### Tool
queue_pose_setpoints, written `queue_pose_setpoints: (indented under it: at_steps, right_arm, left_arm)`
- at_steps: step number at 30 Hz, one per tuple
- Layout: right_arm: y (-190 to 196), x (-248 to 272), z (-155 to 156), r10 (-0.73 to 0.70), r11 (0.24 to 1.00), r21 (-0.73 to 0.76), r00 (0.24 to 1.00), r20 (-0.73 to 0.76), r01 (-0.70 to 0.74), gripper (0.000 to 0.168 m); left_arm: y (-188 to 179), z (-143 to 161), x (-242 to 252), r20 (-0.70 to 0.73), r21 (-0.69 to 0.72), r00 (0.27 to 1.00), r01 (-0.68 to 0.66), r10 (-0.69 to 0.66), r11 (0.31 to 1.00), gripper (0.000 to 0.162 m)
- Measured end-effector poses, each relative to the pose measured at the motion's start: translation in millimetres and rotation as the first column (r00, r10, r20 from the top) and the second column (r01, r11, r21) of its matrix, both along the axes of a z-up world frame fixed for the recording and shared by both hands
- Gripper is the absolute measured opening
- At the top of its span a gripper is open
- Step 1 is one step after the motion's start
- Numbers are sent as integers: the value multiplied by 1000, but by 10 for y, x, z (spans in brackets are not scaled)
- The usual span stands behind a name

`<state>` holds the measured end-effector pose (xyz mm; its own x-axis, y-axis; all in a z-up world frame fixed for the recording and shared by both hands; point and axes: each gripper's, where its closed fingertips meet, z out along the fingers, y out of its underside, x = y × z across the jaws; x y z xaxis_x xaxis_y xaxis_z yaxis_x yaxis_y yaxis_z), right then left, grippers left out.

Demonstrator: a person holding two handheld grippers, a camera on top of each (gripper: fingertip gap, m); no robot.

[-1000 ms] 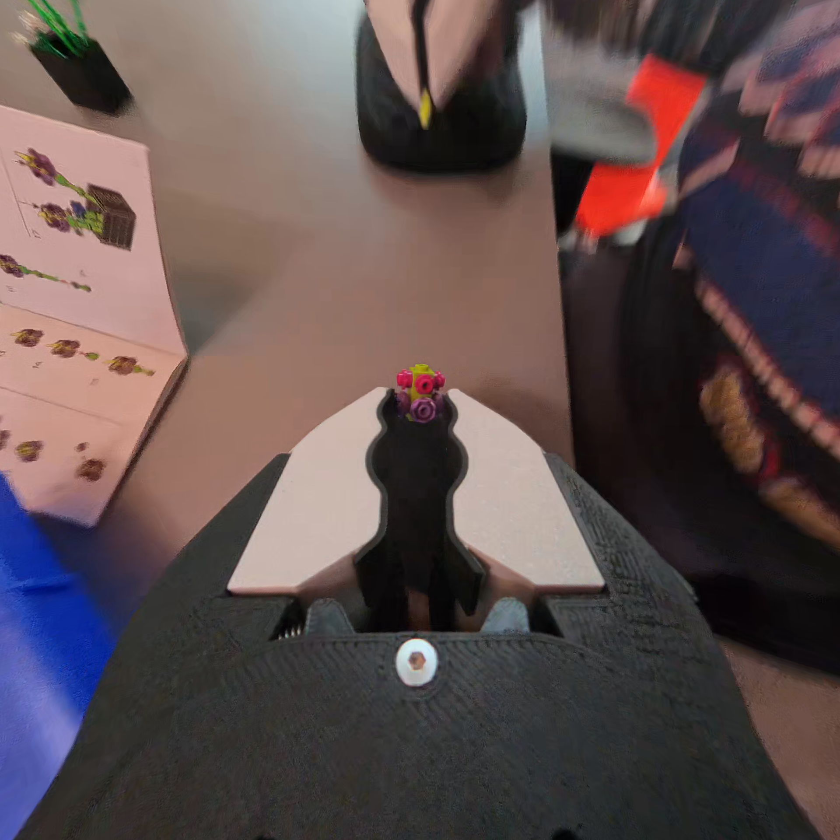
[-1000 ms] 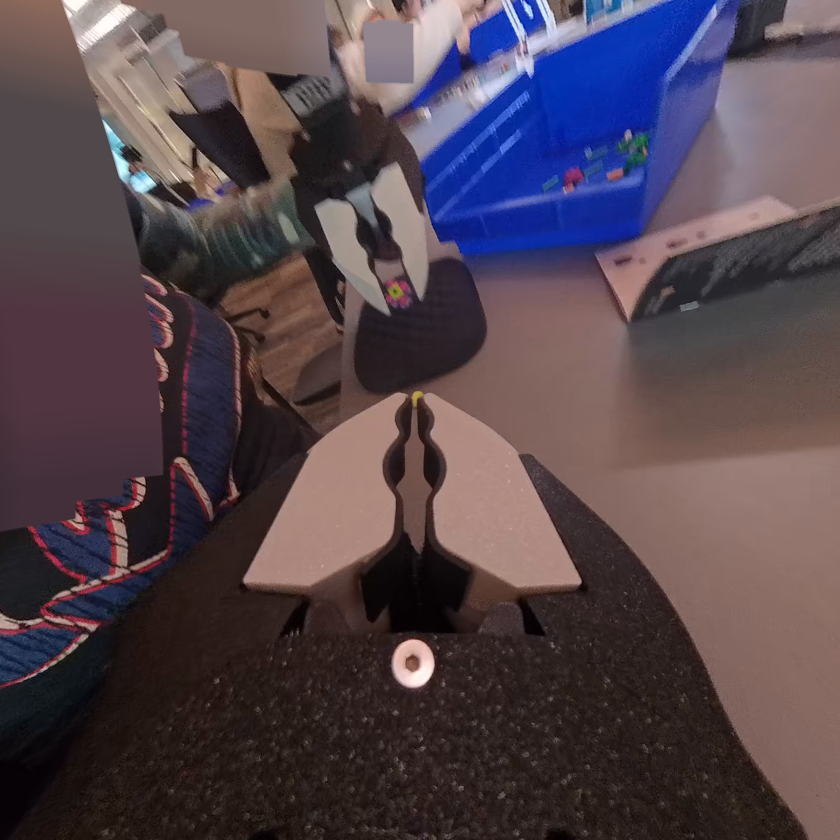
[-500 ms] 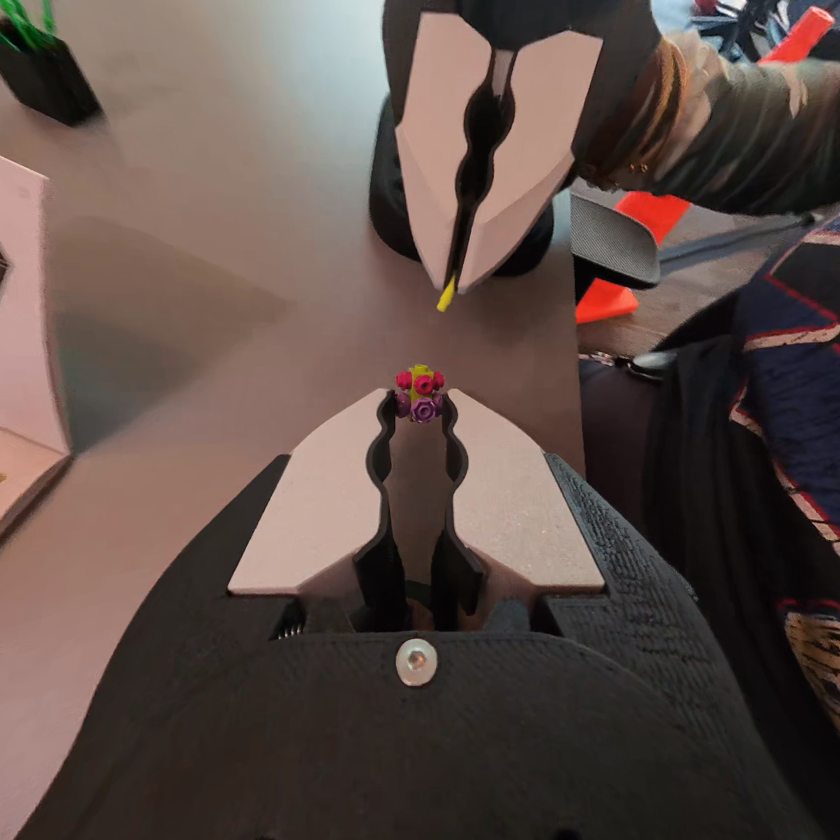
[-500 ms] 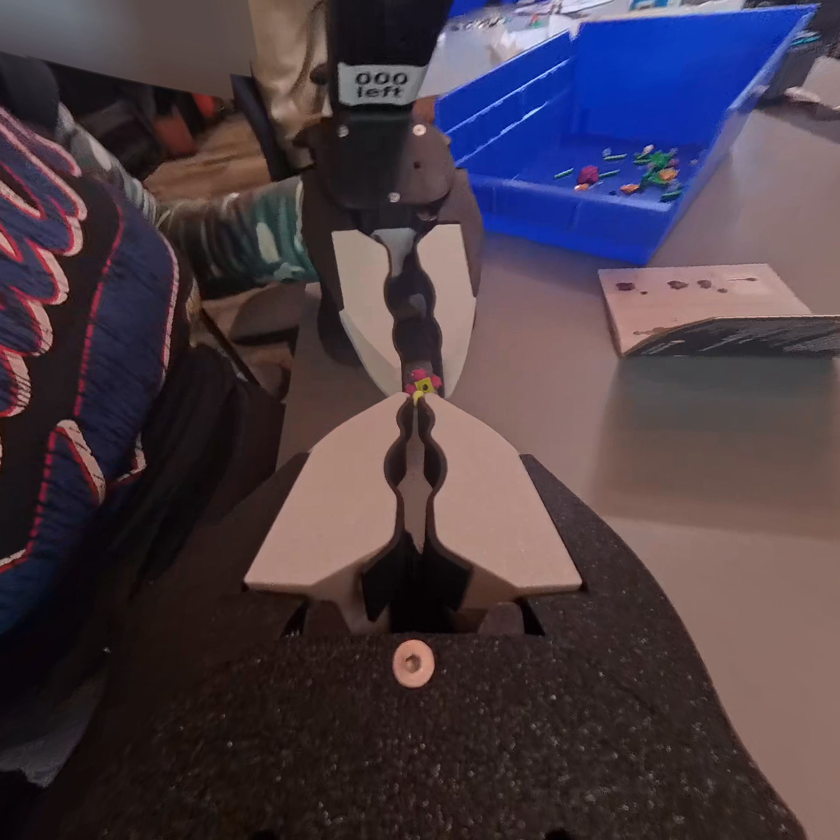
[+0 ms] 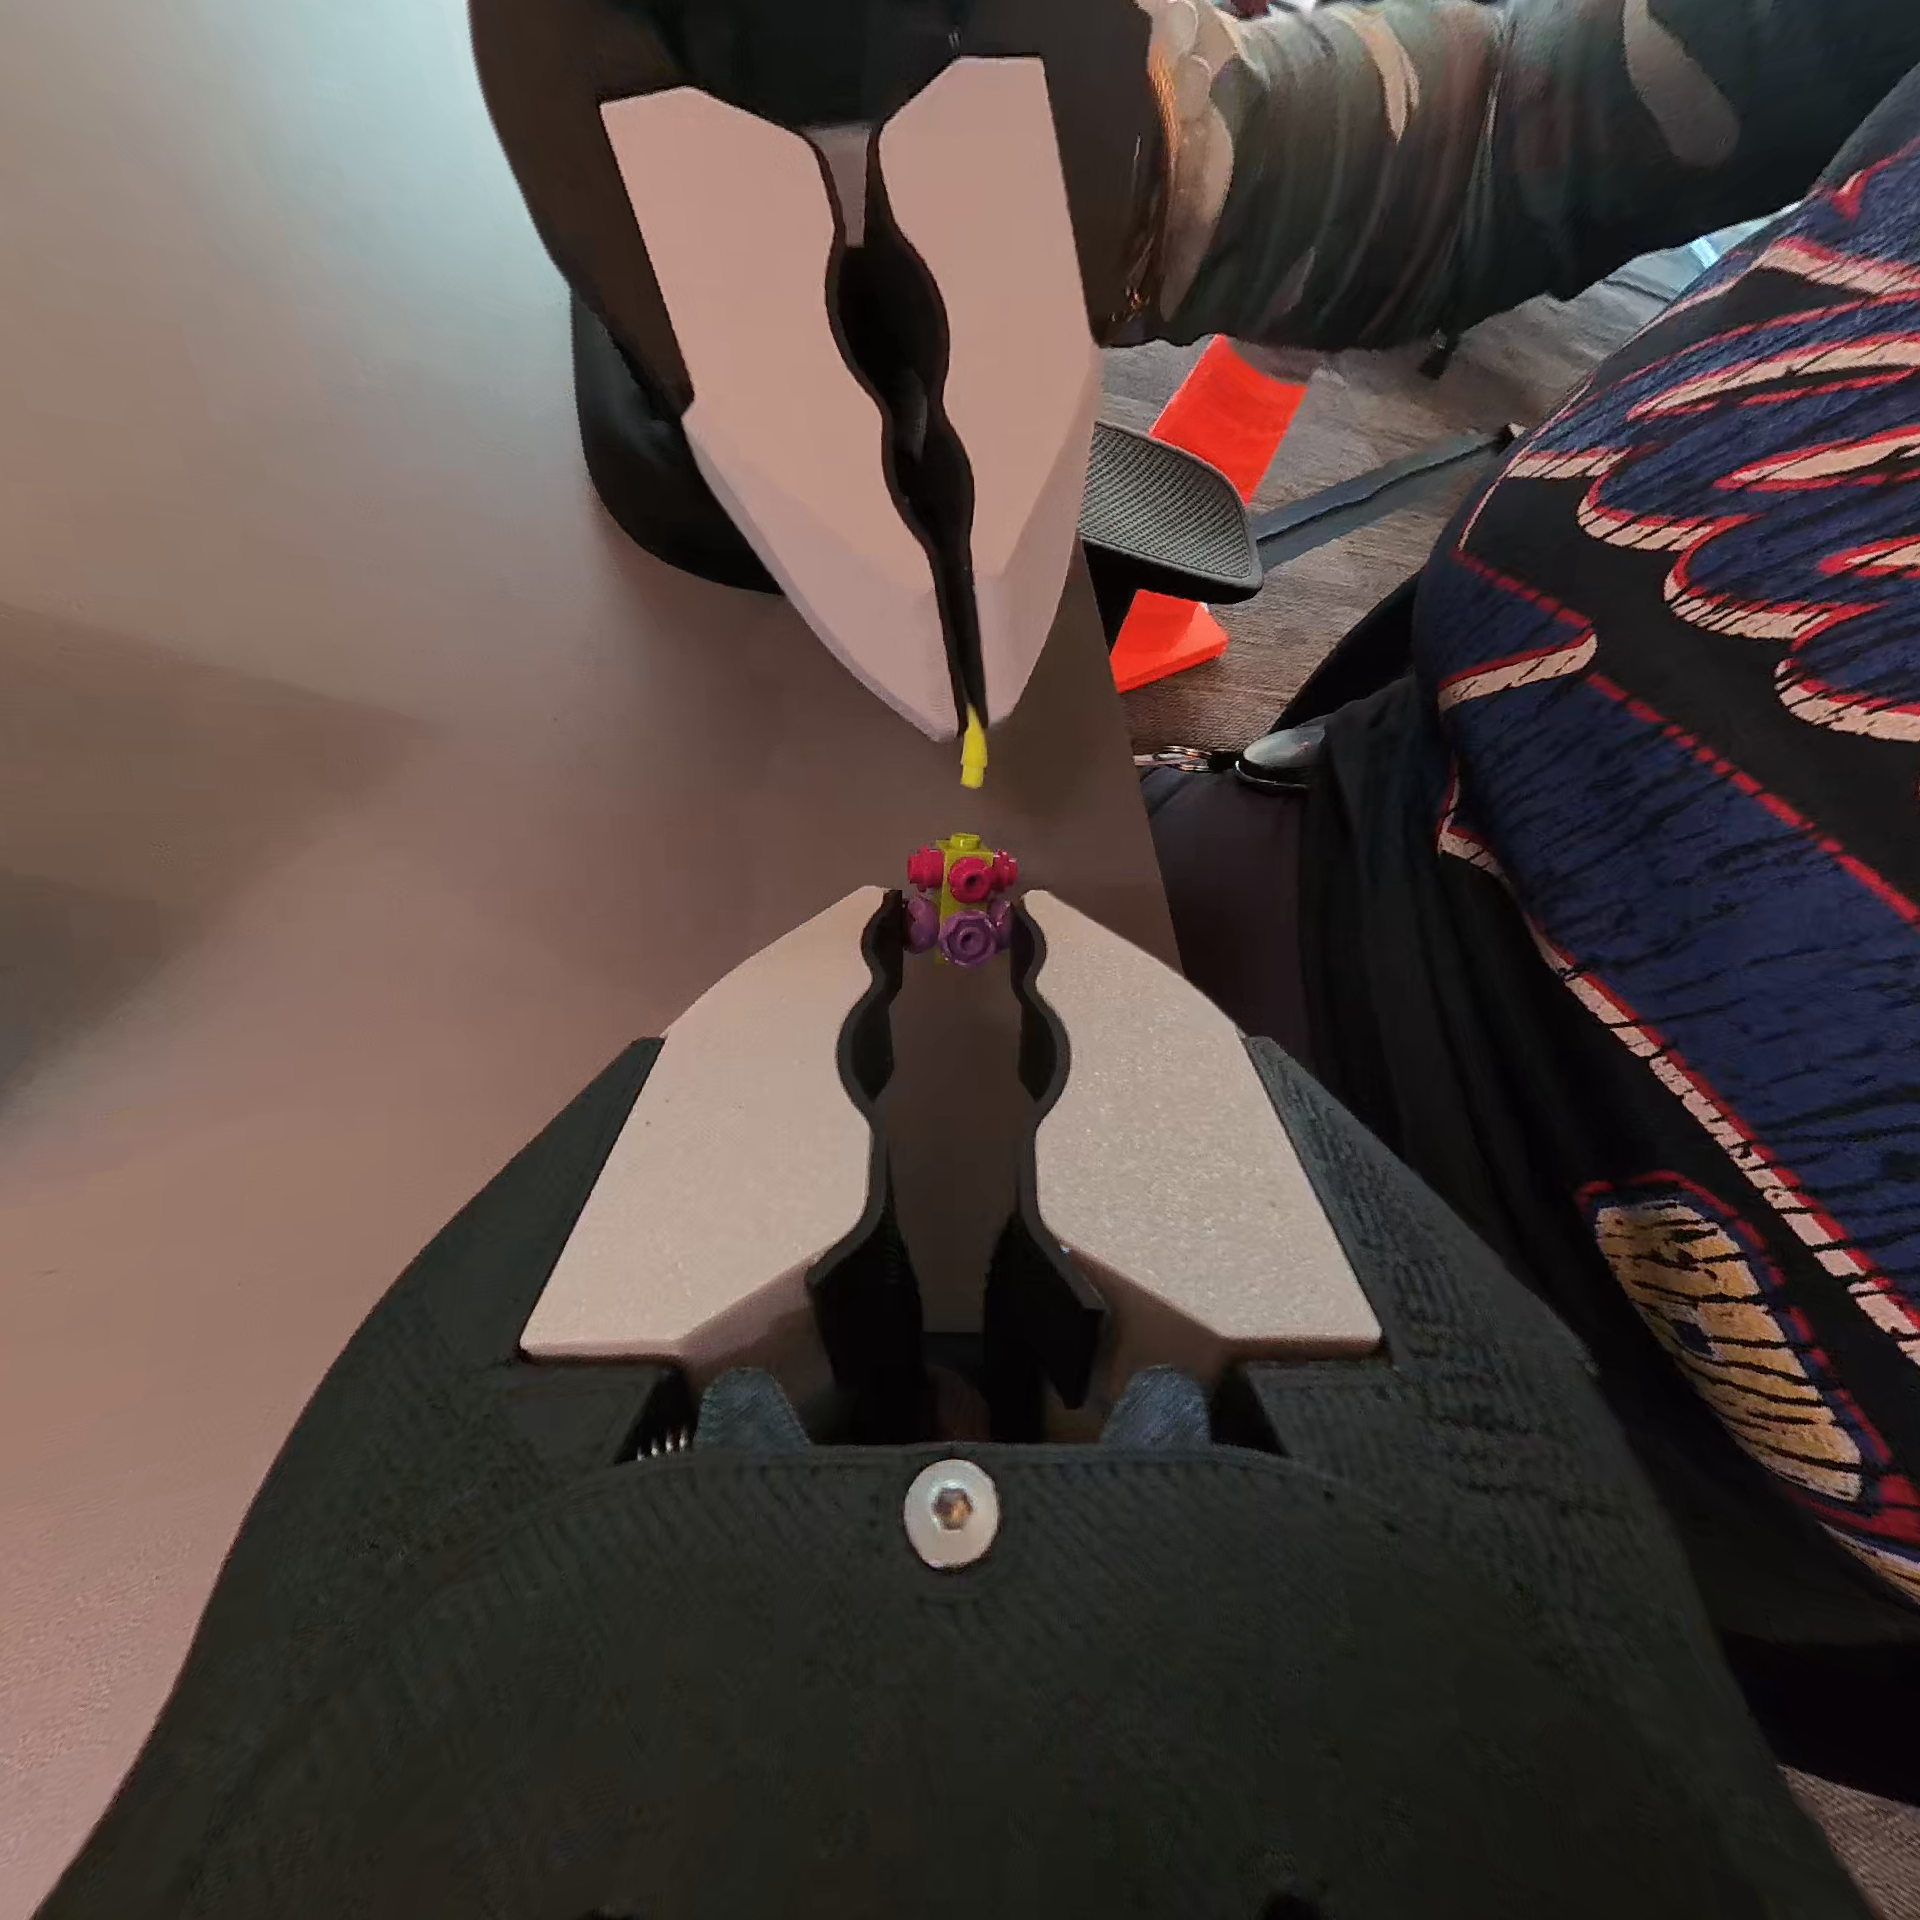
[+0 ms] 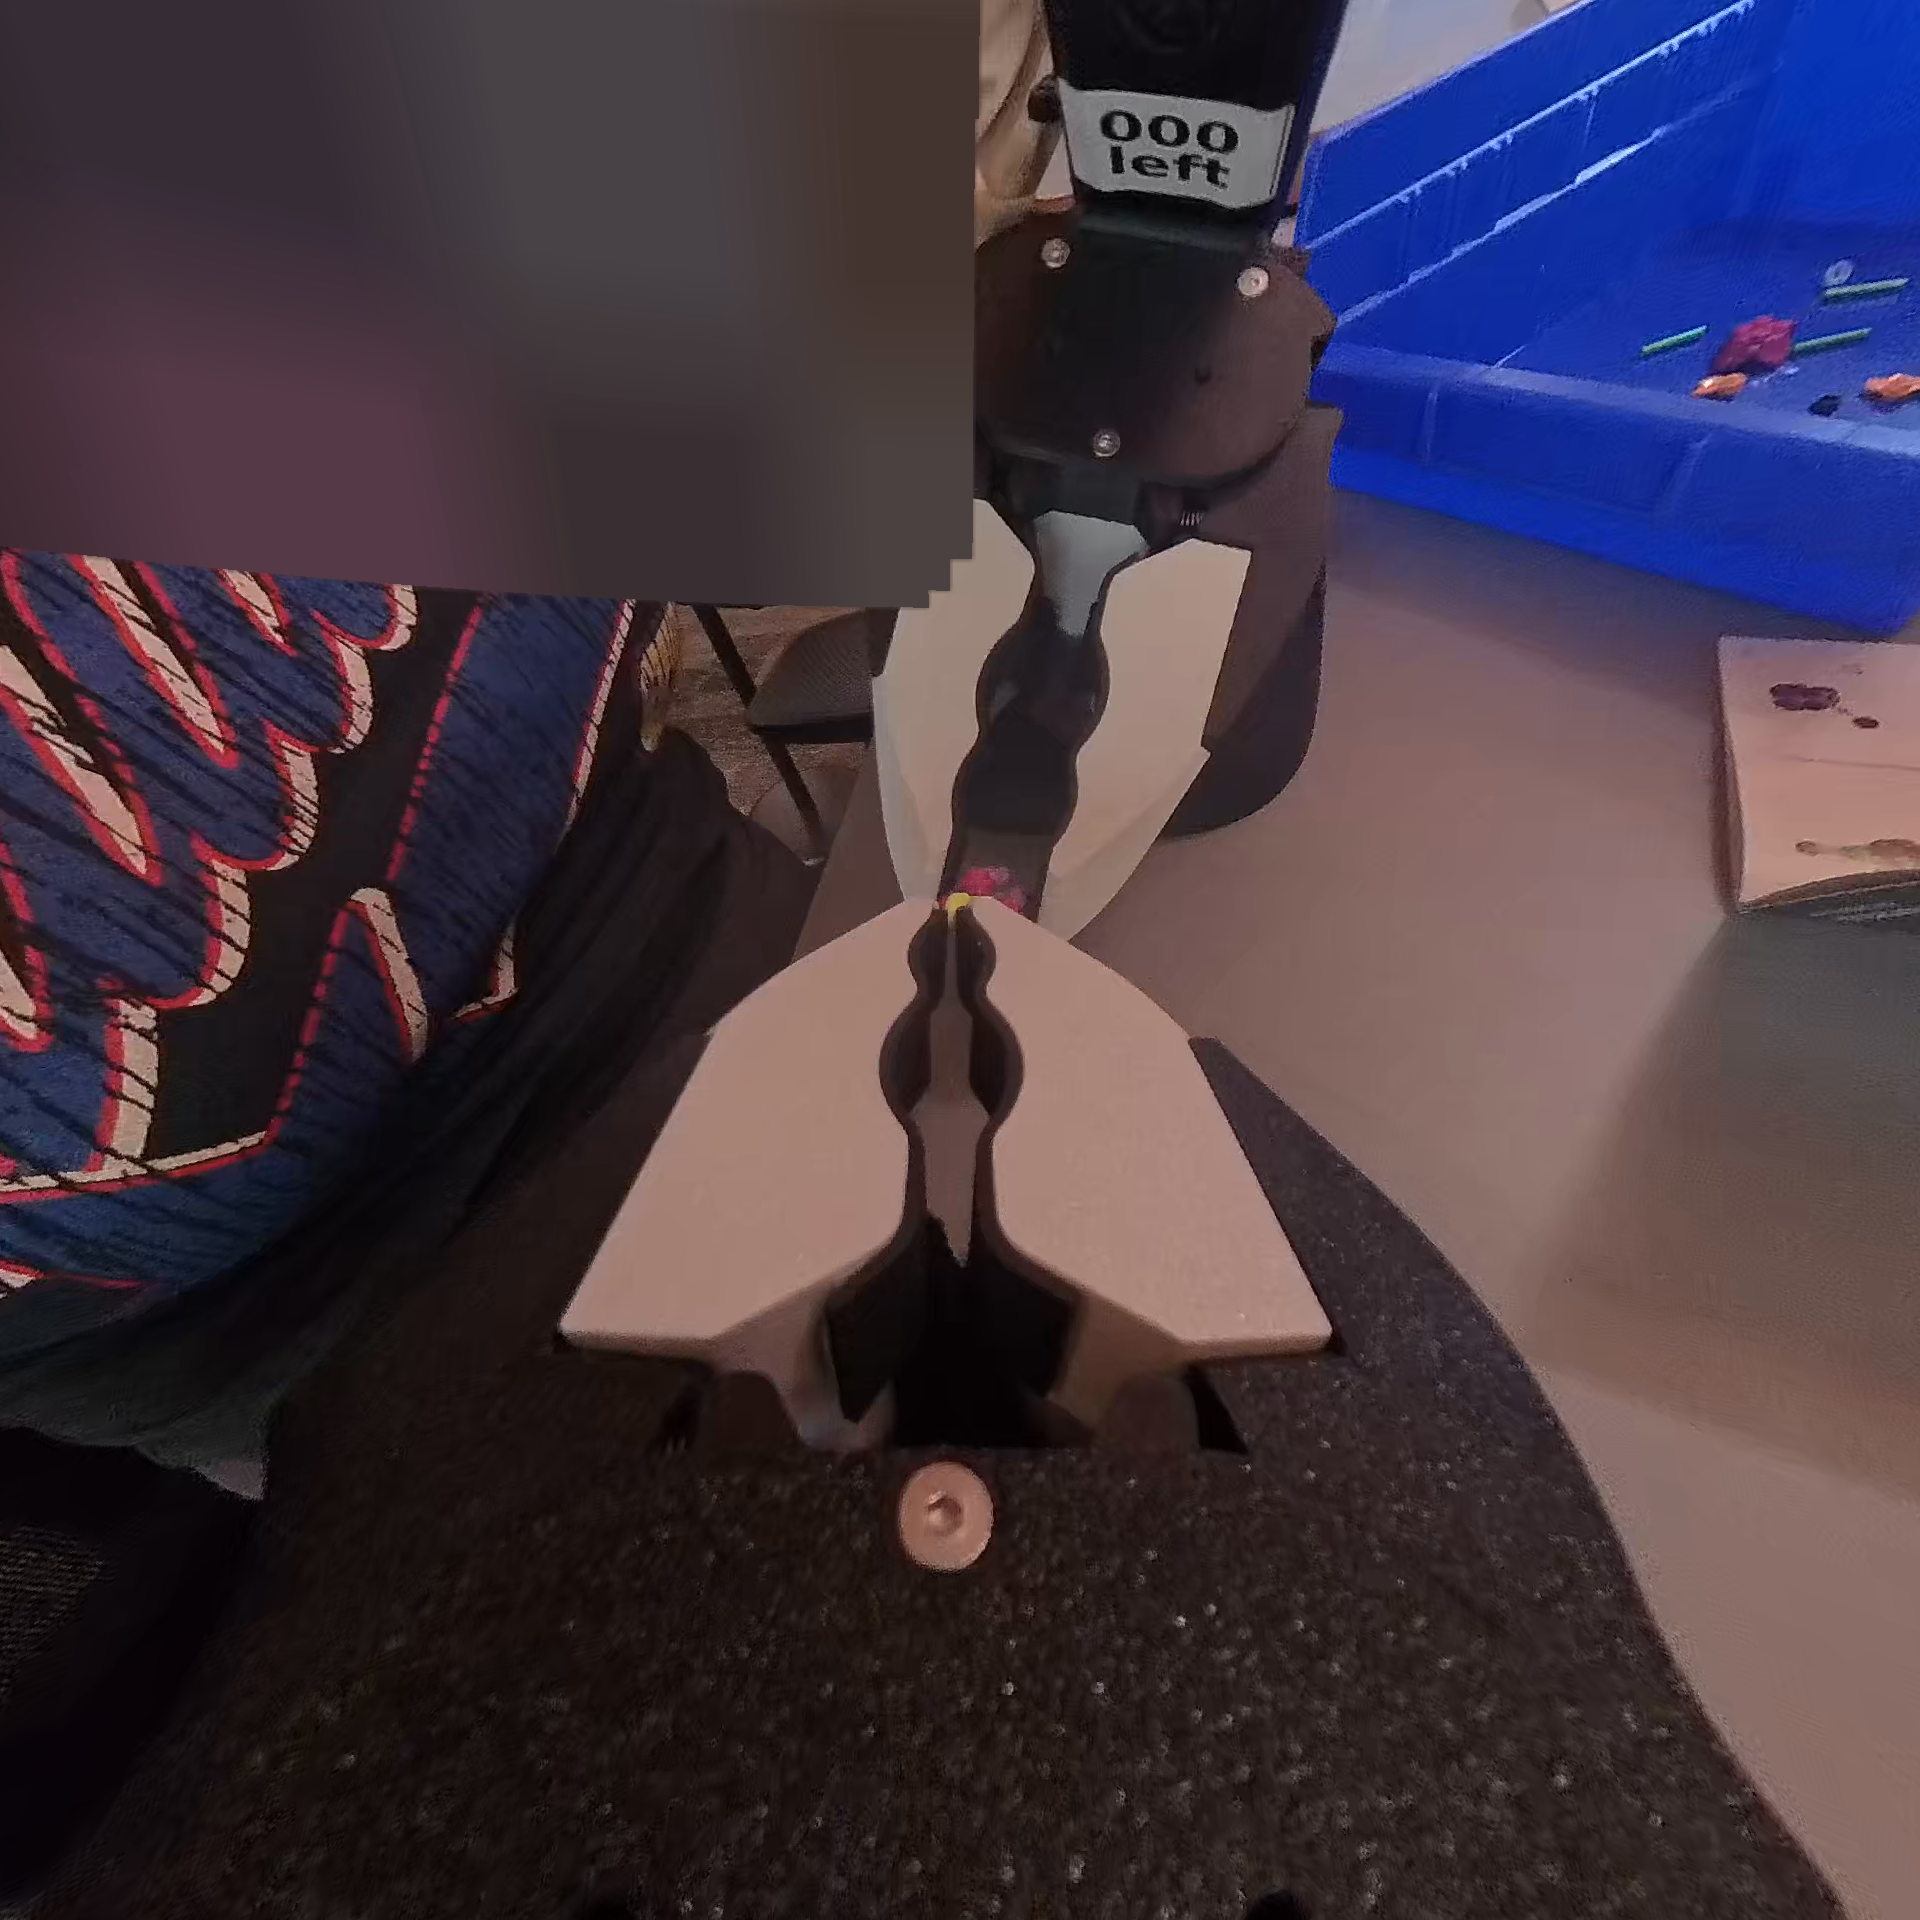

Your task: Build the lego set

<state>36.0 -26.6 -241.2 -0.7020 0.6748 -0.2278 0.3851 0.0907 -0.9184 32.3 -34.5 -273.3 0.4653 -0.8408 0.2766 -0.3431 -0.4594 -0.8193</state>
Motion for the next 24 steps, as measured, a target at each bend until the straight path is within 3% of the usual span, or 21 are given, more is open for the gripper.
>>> queue_pose_setpoints:
  at_steps: [9,24]
  right_arm:
    - [-10,-14,-60,5,1000,-5,999,42,-5,2]
    - [114,-110,24,-65,975,-201,988,139,92,2]
  left_arm:
    - [5,25,-19,5,32,1000,-12,12,999,20]
    - [135,81,-120,-32,181,986,-156,164,971,19]
